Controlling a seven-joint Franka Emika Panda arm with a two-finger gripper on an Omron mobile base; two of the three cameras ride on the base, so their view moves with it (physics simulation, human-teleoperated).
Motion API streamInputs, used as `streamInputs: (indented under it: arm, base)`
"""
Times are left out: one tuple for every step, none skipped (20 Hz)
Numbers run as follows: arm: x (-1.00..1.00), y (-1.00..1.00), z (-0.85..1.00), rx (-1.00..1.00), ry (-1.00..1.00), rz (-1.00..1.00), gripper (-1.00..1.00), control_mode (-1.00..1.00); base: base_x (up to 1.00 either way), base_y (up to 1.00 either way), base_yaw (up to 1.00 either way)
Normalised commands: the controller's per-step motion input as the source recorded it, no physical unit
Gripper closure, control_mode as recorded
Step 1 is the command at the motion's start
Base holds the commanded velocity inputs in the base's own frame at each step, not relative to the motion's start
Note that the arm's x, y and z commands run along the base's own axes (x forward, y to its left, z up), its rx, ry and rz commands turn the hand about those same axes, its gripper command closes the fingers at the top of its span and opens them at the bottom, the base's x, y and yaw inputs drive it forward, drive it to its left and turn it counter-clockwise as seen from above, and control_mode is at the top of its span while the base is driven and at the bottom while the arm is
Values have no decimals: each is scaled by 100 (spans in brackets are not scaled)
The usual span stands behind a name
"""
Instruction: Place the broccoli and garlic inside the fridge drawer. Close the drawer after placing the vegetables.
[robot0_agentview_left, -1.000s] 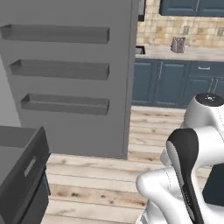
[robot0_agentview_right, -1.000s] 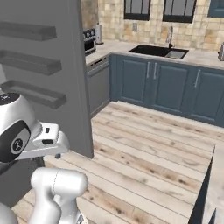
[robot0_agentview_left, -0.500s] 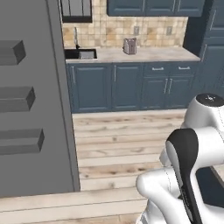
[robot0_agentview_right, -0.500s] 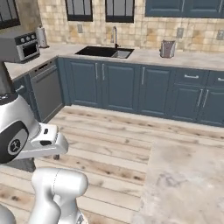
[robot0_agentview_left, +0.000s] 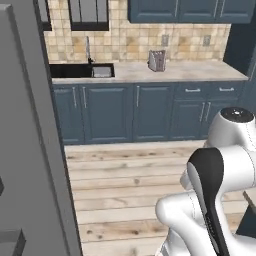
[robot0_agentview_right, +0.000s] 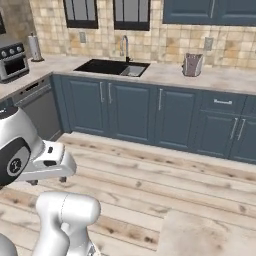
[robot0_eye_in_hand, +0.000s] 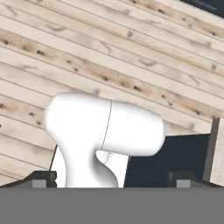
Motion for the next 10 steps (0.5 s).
streamInputs:
  arm:
    - [0,0,0,0,0,0,-100,100]
    - [0,0,0,0,0,0,-100,100]
    - [0,0,0,0,0,0,-100,100]
    - [0,0,0,0,0,0,-100,100]
    - [0,0,0,0,0,0,-100,100]
    - [0,0,0,0,0,0,-100,100]
    - [0,0,0,0,0,0,-100,100]
    - [0,0,0,0,0,0,-100,100]
    - [0,0,0,0,0,0,-100,100]
    - [0,0,0,0,0,0,-100,100]
  base:
    - [100,0,17]
    - [100,0,17]
    - [100,7,19]
    - [100,6,24]
    - [100,7,27]
    - [100,7,32]
    - [100,7,35]
    - [100,8,39]
    - [100,16,43]
    - [100,29,47]
